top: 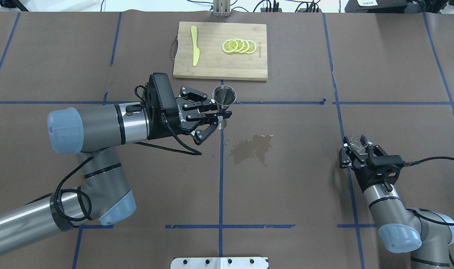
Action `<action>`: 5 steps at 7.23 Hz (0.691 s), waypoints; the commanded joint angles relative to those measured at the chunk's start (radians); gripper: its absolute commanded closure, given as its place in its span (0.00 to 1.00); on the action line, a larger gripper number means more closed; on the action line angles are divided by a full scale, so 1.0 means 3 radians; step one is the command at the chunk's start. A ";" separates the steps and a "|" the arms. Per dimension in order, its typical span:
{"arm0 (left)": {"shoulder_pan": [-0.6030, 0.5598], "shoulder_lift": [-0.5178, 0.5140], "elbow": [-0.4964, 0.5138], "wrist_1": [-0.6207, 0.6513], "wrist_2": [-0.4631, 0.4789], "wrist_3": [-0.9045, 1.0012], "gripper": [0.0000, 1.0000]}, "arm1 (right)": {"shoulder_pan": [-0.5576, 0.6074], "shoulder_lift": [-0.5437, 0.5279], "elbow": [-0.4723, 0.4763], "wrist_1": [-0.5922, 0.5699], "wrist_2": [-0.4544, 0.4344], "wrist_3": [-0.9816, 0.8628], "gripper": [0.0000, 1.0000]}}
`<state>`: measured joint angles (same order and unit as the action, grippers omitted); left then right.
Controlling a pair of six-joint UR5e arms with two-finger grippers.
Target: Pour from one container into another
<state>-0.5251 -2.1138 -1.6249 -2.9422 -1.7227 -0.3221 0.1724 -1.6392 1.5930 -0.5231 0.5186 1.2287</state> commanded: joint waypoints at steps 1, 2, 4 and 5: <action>-0.0003 0.0000 0.0001 0.0000 0.0000 0.0000 1.00 | -0.0017 -0.0002 -0.0048 0.0000 0.0000 0.0000 0.98; -0.0003 0.0000 0.0001 0.0000 0.0000 0.0000 1.00 | -0.0027 0.0003 -0.0048 0.0000 0.0000 0.0000 0.97; -0.0003 0.0000 0.0001 0.0005 0.0000 0.0000 1.00 | -0.0032 -0.0002 -0.0059 0.0000 0.0000 0.0000 0.87; -0.0008 0.0000 0.0001 0.0005 0.0000 0.0000 1.00 | -0.0032 -0.0002 -0.0079 0.0000 -0.0016 0.0010 0.76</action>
<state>-0.5267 -2.1138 -1.6245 -2.9412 -1.7227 -0.3221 0.1634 -1.6392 1.5750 -0.5231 0.5173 1.2295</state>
